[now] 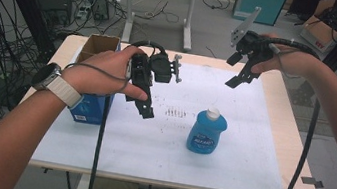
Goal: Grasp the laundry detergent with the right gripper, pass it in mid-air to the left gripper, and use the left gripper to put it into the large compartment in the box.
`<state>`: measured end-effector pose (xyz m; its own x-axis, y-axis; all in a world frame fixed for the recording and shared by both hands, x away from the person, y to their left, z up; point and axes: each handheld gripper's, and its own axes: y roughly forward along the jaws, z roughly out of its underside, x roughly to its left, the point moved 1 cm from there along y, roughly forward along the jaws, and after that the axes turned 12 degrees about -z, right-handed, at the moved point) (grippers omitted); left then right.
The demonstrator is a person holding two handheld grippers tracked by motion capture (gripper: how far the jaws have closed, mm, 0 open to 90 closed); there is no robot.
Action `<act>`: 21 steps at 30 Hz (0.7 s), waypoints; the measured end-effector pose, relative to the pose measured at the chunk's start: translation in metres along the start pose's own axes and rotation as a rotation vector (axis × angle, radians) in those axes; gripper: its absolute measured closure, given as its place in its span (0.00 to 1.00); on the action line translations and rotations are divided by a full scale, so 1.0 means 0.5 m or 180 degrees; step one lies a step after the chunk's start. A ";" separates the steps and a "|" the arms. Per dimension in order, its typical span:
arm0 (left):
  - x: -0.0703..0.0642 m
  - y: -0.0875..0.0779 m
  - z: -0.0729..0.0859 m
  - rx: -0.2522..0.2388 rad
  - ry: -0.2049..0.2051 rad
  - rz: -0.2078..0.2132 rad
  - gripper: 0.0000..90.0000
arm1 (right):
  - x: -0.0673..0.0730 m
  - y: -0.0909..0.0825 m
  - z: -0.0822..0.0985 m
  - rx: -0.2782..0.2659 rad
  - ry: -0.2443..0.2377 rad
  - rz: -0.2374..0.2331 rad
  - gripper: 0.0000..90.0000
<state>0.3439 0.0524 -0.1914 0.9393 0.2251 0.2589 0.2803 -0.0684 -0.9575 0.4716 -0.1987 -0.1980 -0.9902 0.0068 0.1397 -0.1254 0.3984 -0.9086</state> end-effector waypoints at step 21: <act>0.000 -0.002 0.004 -0.0009 -0.0044 -0.0058 0.08 | 0.007 -0.008 -0.003 -0.0025 -0.0007 0.0058 0.12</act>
<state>0.3432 0.0544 -0.1908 0.9312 0.2398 0.2746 0.2980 -0.0669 -0.9522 0.4687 -0.1988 -0.1931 -0.9924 0.0123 0.1222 -0.1068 0.4055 -0.9078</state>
